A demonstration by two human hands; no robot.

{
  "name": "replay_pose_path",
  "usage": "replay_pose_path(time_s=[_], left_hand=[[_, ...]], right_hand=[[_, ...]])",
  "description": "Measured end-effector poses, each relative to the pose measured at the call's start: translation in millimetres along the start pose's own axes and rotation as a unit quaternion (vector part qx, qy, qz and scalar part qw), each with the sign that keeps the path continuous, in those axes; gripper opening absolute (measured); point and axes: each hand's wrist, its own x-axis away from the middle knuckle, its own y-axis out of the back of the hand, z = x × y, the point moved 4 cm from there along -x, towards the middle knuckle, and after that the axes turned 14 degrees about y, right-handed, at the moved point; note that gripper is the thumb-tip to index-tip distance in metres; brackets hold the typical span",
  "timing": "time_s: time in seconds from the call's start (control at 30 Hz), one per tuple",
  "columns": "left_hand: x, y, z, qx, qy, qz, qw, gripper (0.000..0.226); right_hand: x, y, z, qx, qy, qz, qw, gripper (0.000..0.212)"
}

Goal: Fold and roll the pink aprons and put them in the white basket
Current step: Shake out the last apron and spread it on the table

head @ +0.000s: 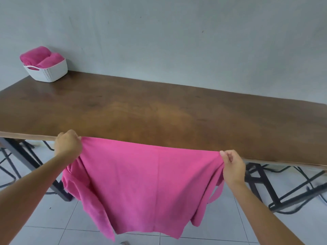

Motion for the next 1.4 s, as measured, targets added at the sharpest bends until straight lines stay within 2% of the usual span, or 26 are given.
replay_pose_path(time_s=[0.13,0.37,0.5,0.57,0.77,1.0,1.2,1.4], left_hand=[[-20,-7,-11,0.041,-0.017,-0.018,0.999,0.016],[-71,-25,-19,0.096,-0.008,-0.017,0.995,0.011],[-89,-44,-24,0.085,0.091,0.017,0.992,0.016],[-93,-54,-29,0.082,0.110,0.027,0.990,0.018],[-111,-70,-44,0.079,0.083,0.008,0.993,0.016],[-142,-78,-71,0.109,0.041,-0.030,0.993,0.012],[-180,-98,-108,0.102,0.029,-0.031,0.994,0.012],[-222,-115,-153,0.155,0.016,-0.030,0.987,0.010]], right_hand=[[-29,-32,4,-0.010,-0.035,-0.042,0.998,0.035],[-72,-70,-7,0.100,-0.003,0.039,0.994,0.025],[-93,-83,-13,0.133,-0.018,0.045,0.990,0.027],[-102,-90,-18,0.138,-0.037,0.049,0.988,0.028],[-115,-108,-31,0.147,-0.074,0.027,0.986,0.026],[-151,-133,-40,0.169,-0.027,0.016,0.985,0.030],[-198,-154,-49,0.181,-0.023,0.029,0.983,0.031],[-260,-176,-57,0.189,-0.009,0.035,0.981,0.031]])
